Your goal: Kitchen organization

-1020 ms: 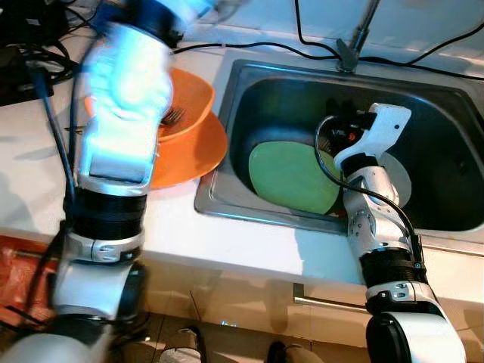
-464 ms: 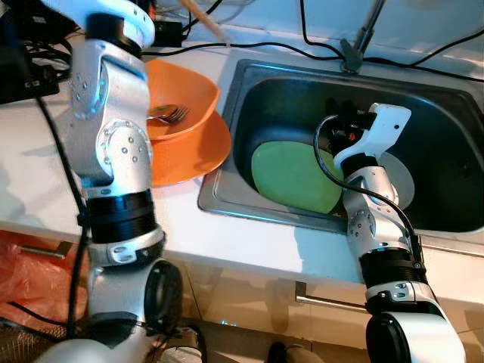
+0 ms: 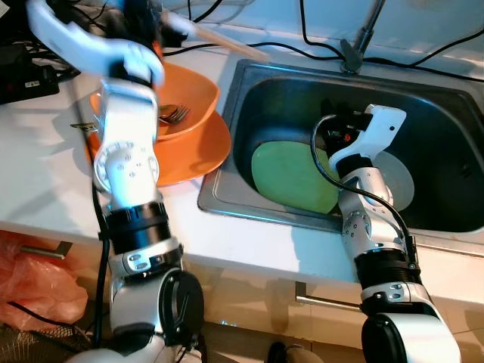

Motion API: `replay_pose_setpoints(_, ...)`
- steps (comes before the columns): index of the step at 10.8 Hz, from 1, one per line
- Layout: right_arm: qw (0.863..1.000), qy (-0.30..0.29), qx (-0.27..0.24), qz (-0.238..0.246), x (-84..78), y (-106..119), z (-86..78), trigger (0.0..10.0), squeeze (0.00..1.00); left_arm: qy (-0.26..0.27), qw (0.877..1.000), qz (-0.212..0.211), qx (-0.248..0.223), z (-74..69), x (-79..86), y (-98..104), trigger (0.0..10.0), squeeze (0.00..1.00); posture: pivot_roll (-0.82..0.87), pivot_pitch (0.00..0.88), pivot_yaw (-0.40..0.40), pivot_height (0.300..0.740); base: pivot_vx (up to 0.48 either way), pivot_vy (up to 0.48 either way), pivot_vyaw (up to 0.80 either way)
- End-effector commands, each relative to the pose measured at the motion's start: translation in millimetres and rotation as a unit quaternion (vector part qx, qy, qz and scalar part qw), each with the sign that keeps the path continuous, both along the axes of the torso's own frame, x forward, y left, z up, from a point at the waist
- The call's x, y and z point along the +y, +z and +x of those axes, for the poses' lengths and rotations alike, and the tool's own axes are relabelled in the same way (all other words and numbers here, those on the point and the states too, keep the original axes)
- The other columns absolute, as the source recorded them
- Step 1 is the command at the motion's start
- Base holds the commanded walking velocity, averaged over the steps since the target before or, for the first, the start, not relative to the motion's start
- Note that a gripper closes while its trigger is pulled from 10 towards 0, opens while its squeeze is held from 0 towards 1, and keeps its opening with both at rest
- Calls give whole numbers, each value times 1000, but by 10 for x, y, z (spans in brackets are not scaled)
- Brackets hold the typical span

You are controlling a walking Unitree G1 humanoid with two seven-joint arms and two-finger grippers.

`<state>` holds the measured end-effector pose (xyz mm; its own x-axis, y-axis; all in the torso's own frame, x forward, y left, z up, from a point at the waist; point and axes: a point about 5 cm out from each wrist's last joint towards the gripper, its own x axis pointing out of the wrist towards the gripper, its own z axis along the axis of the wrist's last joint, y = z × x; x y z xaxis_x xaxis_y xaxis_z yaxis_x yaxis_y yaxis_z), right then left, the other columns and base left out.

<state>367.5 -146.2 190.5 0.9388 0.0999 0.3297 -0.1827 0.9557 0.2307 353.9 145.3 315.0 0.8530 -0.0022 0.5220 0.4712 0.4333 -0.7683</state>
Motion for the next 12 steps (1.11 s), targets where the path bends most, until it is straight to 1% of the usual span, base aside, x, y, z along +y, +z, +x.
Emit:
replay_pose_setpoints(1, 1000, 4, -8, 5, 5, 48, -6, 10000, 0, -37, 999, -26, 11, 8, -90, -106, 10000, 0, 93, 119, -26, 740, 0, 0, 0)
replay_pose_setpoints(3, 1000, 12, -9, 22, 47, 60, -10, 10000, 0, -59, 998, -20, 17, 10, -168, -153, 10000, 0, 87, 113, -21, 740, 0, 0, 0)
replay_pose_setpoints(4, 999, 16, -9, 26, 62, 68, -15, 10000, 0, -69, 997, -27, 18, 11, -192, -170, 10000, 0, 82, 109, -19, 740, 0, 0, 0)
replay_pose_setpoints(5, 999, 19, -11, 29, 69, 77, -18, 10000, 157, -70, 997, -27, 19, 15, -195, -176, 10000, 0, 81, 109, -18, 740, 0, 0, 0)
replay_pose_setpoints(6, 998, 28, -11, 57, 82, 98, -19, 10000, 1000, -73, 997, -25, 21, 23, -196, -181, 10000, 0, 81, 105, -17, 740, 0, 0, 0)
replay_pose_setpoints(7, 993, 43, -8, 113, 125, 165, -17, 10000, 843, -72, 997, -12, 25, 33, -209, -194, 10000, 0, 80, 106, -18, 740, 0, 0, 0)
replay_pose_setpoints(8, 990, 51, -9, 131, 147, 197, -17, 10000, 306, -72, 997, -10, 25, 35, -217, -195, 10000, 0, 79, 108, -19, 740, 0, 0, 0)
replay_pose_setpoints(9, 978, 63, 0, 200, 168, 229, -15, 10000, 0, -72, 997, -5, 23, 32, -236, -186, 10000, 0, 78, 114, -21, 740, 0, 0, 0)
replay_pose_setpoints(10, 968, 81, 4, 238, 207, 257, -30, 10000, 0, -69, 997, -1, 20, 32, -242, -159, 10000, 0, 79, 121, -21, 740, 0, 0, 0)
replay_pose_setpoints(12, 946, 95, 25, 310, 204, 252, -29, 10000, 0, -66, 998, 7, 16, 32, -242, -141, 10000, 0, 81, 128, -22, 740, 0, 0, 0)
